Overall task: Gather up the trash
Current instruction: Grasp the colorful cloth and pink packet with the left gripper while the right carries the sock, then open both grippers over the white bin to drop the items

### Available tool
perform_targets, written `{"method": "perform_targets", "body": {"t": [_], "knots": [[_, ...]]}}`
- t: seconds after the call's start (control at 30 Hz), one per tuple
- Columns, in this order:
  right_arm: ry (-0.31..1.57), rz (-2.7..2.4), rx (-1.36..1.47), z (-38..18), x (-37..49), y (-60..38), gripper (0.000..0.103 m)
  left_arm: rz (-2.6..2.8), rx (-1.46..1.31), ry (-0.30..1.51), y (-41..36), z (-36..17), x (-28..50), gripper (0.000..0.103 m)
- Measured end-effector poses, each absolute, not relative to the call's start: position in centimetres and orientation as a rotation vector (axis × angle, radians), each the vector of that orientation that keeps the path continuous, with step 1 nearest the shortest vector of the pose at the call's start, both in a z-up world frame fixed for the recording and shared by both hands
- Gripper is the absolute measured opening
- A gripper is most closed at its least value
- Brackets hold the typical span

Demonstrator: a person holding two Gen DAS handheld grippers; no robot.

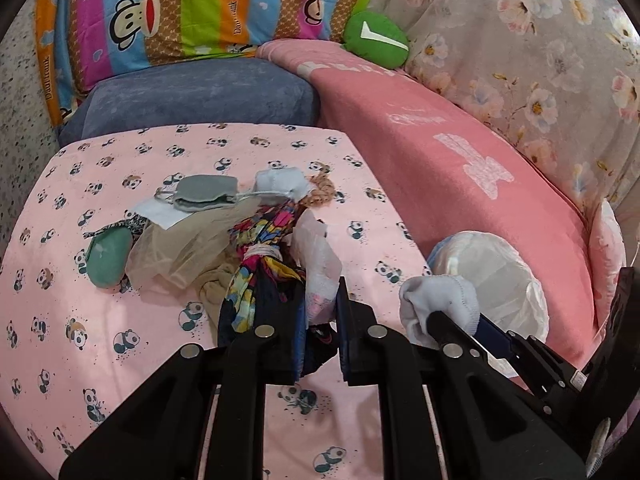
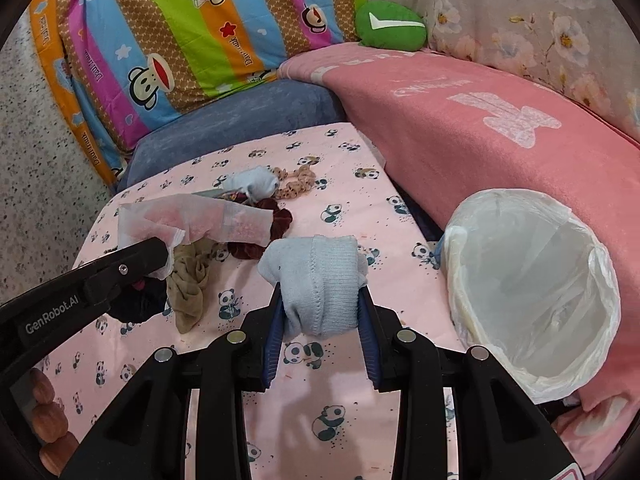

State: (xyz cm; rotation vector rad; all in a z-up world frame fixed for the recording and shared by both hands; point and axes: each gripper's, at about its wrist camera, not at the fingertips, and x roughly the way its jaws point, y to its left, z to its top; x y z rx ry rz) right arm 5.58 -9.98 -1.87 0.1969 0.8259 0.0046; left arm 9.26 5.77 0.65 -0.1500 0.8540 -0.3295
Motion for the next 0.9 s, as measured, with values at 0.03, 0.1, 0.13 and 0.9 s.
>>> {"method": "perform_targets", "body": {"t": [0.03,0.1,0.13,0.9], "knots": [[0.817,-0.001,0.202,-1.5,5.4,-10.5,0.032,-0.339,-0.143,0.846,5.2,1.1,9.0,0.012],[0.799,-0.019,0.213,-0.9,5.0,-11.6,0.032,-0.366,-0.13,0.832,3.9,2.0,8.6,0.012],[0.79,-0.03,0.219,-0.7,4.7,-12.3,0.032,-0.38,-0.121,0.826,3.1,2.4,8.3,0.012],[0.708,-0.316,0.397,-1.2,0.4,-28.0,0.032,-0.773,0.0,0.783,-14.3,6.5,6.0,0.013]]}}
